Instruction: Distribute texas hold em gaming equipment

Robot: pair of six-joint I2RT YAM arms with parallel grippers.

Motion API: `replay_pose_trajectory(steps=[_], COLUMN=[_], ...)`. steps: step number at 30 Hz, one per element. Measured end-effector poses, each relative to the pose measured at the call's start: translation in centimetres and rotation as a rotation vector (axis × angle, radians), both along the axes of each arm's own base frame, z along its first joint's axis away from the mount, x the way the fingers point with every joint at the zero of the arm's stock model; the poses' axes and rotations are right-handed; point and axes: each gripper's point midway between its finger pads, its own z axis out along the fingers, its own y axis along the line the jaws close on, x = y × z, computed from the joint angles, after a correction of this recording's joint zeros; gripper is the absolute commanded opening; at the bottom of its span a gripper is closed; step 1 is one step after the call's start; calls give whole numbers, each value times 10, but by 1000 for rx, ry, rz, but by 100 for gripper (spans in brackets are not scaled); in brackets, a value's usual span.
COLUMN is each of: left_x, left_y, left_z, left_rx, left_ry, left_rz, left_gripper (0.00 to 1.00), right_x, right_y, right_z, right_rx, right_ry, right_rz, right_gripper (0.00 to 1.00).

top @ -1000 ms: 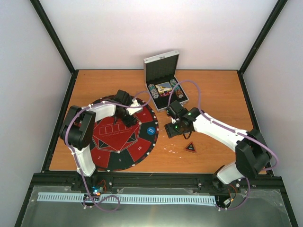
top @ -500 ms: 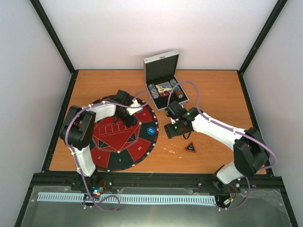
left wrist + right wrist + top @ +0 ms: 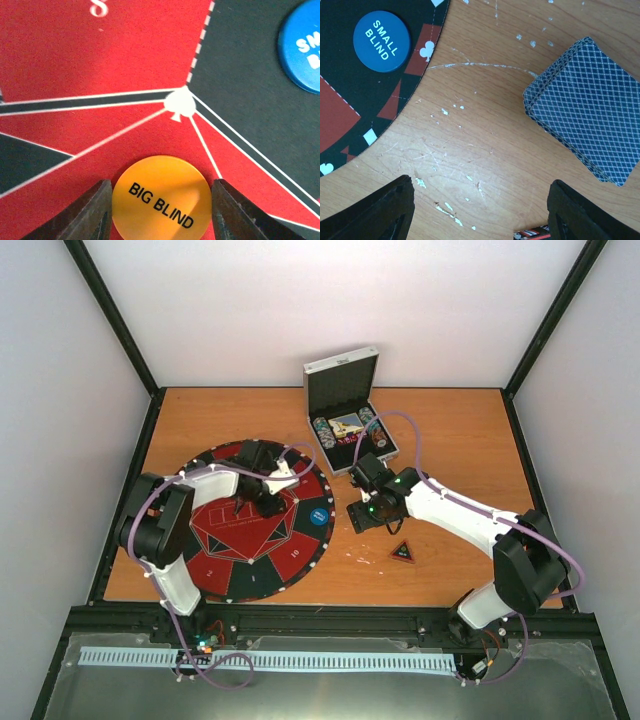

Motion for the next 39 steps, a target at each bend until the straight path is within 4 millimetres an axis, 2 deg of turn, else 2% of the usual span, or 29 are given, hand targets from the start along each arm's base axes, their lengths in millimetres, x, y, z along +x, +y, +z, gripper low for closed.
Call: replay_pose_trajectory(steps=[6, 8, 16, 20, 25, 31, 37, 39], left_x=[-20, -32, -118, -154, -174, -199, -199, -200], left_y=[2, 5, 32, 40, 34, 18, 31, 35], left_z=[0, 0, 1, 5, 14, 12, 5, 3], left_rx=[-13, -15, 9, 8, -15, 27, 130, 153], left_ry=[29, 42, 168, 240, 277, 294, 262, 255], left_rz=[-26, -35, -82, -111, -165, -300, -331, -342], left_gripper=[43, 43, 43, 37, 38, 40, 43, 50], right_x=[0, 0, -2, -2, -1, -3, -5, -6], right_y=[0, 0, -2, -1, 1, -1, -5, -5], right_z=[0, 0, -5, -6, -3, 2, 7, 7], right_rx=[0, 0, -5, -1, 15, 31, 38, 39], right_ry=[0, 0, 6, 3, -8, -24, -38, -41], right_rz=[0, 0, 0, 0, 1, -2, -11, -12], right_gripper=[73, 73, 73, 73, 73, 73, 73, 73])
